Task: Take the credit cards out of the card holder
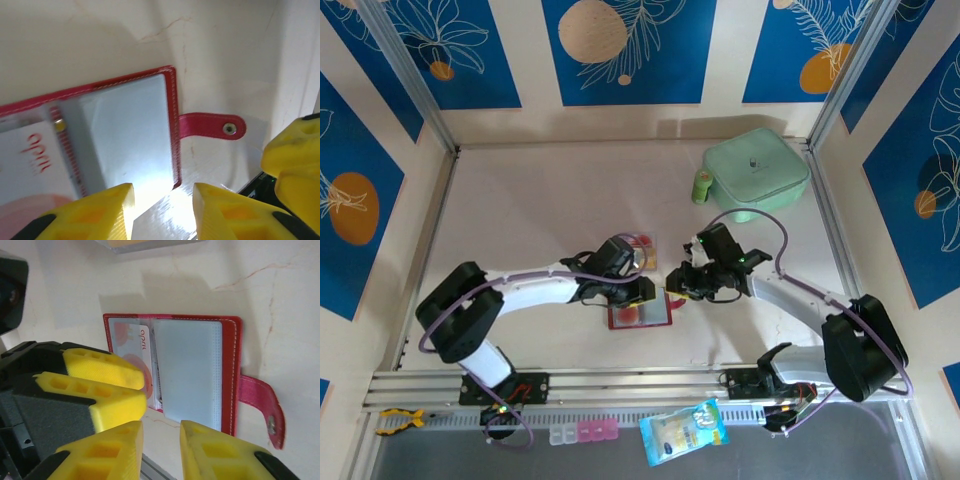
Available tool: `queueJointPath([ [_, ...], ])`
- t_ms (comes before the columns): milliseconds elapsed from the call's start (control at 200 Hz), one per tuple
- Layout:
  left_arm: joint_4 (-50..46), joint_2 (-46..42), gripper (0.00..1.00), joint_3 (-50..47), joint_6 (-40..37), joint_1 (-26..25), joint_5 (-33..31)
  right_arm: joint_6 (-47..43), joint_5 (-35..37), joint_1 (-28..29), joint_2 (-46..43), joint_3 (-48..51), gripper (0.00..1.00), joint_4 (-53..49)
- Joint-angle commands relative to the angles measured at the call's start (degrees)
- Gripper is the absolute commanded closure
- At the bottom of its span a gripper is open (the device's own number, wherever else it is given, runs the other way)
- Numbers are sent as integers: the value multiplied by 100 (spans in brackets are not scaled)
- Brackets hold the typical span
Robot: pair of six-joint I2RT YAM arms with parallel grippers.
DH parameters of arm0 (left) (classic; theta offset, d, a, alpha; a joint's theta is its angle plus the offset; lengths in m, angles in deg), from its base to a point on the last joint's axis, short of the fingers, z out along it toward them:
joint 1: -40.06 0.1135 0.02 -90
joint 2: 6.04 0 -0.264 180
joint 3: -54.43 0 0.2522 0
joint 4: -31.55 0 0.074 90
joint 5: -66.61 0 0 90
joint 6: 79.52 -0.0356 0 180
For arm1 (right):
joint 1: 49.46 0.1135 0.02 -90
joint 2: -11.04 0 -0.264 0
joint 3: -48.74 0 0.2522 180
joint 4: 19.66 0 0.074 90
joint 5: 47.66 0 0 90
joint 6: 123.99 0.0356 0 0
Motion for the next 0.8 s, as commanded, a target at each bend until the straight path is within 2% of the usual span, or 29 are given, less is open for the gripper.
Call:
queueJointPath([
  [0,-257,-372,67,-261,-93,114,-235,136,-224,183,210,20,75,228],
  [420,-419,-964,83,-1044,-82,418,-452,340,-307,1046,1436,-461,81,716],
  [795,-612,-1174,90,-1283,-141,552,-513,179,-128,1182,2156,-787,84,615],
])
